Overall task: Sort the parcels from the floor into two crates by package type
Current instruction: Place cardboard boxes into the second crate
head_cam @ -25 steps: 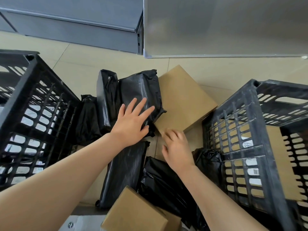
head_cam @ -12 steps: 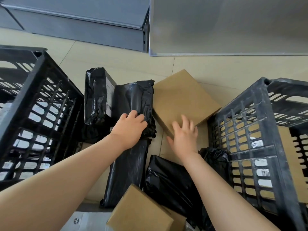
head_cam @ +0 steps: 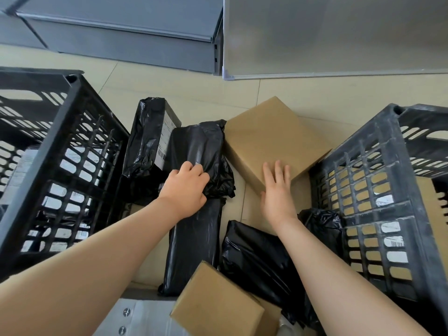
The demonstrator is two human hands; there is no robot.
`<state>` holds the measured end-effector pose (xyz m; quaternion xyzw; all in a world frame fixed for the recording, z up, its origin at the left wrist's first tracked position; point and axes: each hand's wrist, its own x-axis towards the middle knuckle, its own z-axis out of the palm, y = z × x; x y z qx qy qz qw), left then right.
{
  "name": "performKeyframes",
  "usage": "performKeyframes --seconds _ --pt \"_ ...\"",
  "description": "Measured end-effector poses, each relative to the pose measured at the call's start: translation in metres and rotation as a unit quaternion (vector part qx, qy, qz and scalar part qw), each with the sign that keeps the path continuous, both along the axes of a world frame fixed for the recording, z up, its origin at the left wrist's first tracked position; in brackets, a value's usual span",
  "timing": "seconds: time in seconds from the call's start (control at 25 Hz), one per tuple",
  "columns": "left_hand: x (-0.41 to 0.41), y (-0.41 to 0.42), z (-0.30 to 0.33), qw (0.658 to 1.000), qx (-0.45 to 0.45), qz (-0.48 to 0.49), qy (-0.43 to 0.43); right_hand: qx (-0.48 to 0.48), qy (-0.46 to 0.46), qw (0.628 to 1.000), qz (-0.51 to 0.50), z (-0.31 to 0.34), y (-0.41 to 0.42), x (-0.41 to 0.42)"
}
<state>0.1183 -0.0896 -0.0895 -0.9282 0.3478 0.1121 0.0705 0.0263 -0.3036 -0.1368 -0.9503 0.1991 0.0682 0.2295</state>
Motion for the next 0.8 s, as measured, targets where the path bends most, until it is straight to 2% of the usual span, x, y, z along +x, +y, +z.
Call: performKeyframes --seconds 0.12,0.36,0.52,0.64,0.72,0.8 --pt "0.002 0.009 0.003 1.0 0.003 0.018 -0.007 0.035 -0.048 0.997 -0.051 0.022 -0.005 0.003" --pt "-0.01 0.031 0.003 0.996 0.085 0.014 0.022 0.066 -0.101 0.987 -0.109 0.069 -0.008 0.008" --pt "-0.012 0.031 0.014 0.992 0.045 0.04 0.11 0.12 -0.124 0.972 -0.161 0.096 -0.007 0.008" --pt "-0.014 0.024 0.03 0.988 -0.002 0.068 0.139 0.164 -0.159 0.954 -0.194 0.118 -0.01 0.005" --pt "-0.014 0.019 0.041 0.977 -0.058 0.125 0.165 0.237 -0.198 0.925 -0.223 0.13 -0.013 0.001" --pt "-0.017 0.012 0.049 0.935 -0.138 0.24 0.22 0.349 -0.215 0.871 -0.272 0.14 -0.02 -0.004"
